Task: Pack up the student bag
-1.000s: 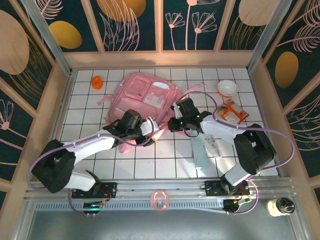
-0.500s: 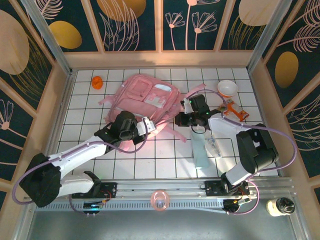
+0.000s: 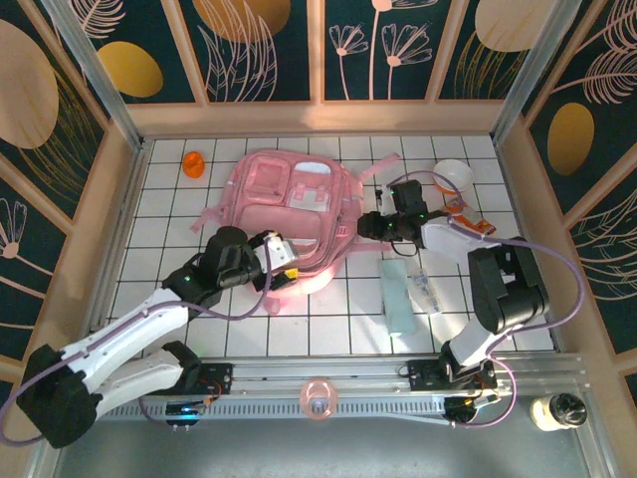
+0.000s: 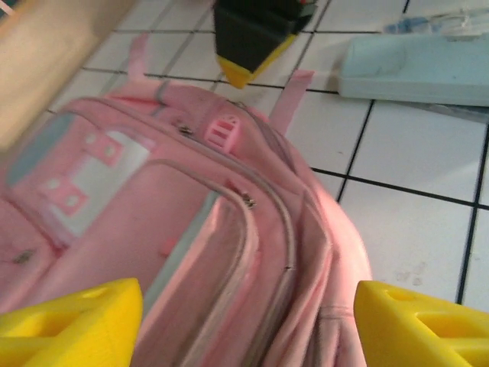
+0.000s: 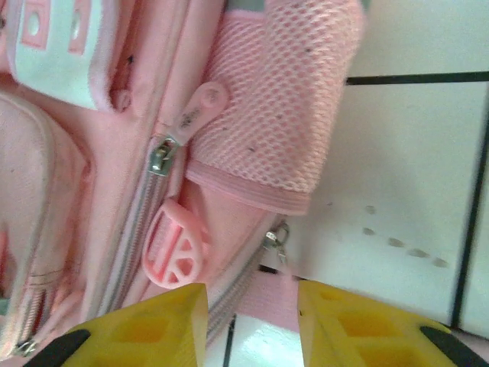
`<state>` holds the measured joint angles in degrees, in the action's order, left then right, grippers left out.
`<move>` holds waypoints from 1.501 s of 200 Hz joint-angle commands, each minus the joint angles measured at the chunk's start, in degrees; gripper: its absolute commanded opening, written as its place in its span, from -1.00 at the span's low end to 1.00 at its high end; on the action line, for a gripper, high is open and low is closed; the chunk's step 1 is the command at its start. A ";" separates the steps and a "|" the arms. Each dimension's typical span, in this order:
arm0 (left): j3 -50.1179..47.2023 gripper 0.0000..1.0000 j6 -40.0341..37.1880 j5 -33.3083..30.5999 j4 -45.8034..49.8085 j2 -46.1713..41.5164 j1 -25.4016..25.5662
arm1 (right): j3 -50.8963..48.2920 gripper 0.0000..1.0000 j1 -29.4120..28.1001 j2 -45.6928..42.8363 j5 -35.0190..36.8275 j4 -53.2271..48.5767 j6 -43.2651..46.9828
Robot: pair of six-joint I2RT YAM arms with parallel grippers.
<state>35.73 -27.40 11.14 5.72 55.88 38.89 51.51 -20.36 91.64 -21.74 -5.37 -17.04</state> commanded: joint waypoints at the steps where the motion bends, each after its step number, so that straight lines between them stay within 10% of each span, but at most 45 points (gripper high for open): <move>1: 2.89 0.52 -3.67 -7.71 8.62 -0.67 -0.76 | -2.98 -0.29 -1.52 -7.38 5.10 -0.39 -0.71; 35: 4.08 0.58 -11.60 -14.67 13.58 0.66 -1.58 | -6.13 -0.29 -5.84 -15.03 10.50 0.11 -2.13; 134: 13.59 0.48 -23.60 3.93 7.29 21.19 -5.06 | -8.18 -0.27 -15.67 -15.97 11.72 8.44 -3.35; 257: 16.54 0.52 -24.80 2.33 -3.54 36.43 -5.03 | -9.93 -0.26 -16.02 -16.70 12.81 9.19 -4.31; 300: 14.83 -0.17 -24.23 4.33 -4.42 34.37 -5.00 | -11.51 -0.25 -15.88 -17.96 14.10 10.68 -4.93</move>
<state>50.89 -51.42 13.47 4.75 91.79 34.13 41.04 -35.90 75.40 -9.87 3.27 -20.97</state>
